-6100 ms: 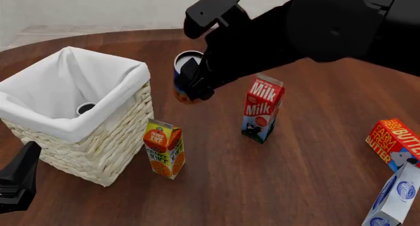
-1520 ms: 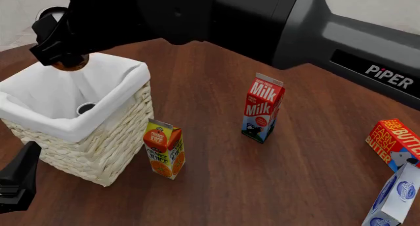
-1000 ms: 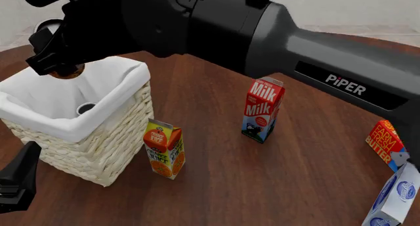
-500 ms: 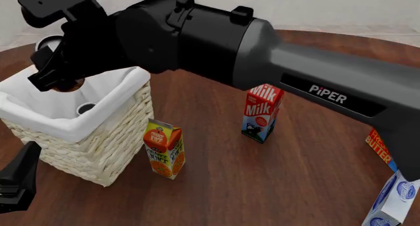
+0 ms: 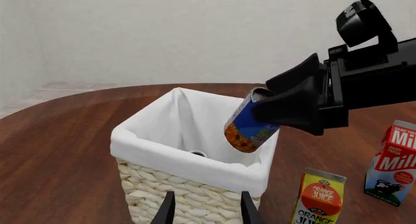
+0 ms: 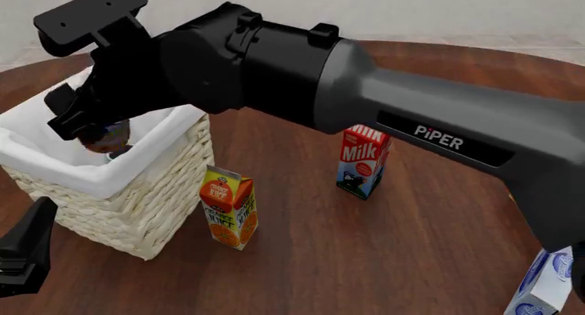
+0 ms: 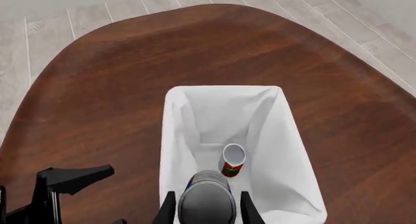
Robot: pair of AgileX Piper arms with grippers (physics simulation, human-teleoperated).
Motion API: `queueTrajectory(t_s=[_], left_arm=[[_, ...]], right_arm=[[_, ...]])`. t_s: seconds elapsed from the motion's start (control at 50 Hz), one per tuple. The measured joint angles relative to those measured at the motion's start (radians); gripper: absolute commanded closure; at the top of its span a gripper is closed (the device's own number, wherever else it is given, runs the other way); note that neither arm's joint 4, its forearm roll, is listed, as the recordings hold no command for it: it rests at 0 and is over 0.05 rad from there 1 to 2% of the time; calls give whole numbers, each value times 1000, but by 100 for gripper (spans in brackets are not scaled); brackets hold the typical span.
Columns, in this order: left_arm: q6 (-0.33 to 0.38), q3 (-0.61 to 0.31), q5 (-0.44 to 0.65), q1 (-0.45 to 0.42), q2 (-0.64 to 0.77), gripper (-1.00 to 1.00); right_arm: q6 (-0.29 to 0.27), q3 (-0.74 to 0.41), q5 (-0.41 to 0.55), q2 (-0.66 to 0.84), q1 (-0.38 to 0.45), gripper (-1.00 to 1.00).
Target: Pick up the alphabet soup and the tomato sauce, and put them in the basket.
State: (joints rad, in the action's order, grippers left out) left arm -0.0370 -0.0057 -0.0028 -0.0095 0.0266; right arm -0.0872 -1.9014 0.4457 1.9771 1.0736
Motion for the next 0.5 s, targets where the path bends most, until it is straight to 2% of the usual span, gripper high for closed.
queueTrajectory(t_s=[0.5], left_arm=[[0,0,0,0,0,-100]], right_arm=[[11,-20,8,-2,-7,-100]])
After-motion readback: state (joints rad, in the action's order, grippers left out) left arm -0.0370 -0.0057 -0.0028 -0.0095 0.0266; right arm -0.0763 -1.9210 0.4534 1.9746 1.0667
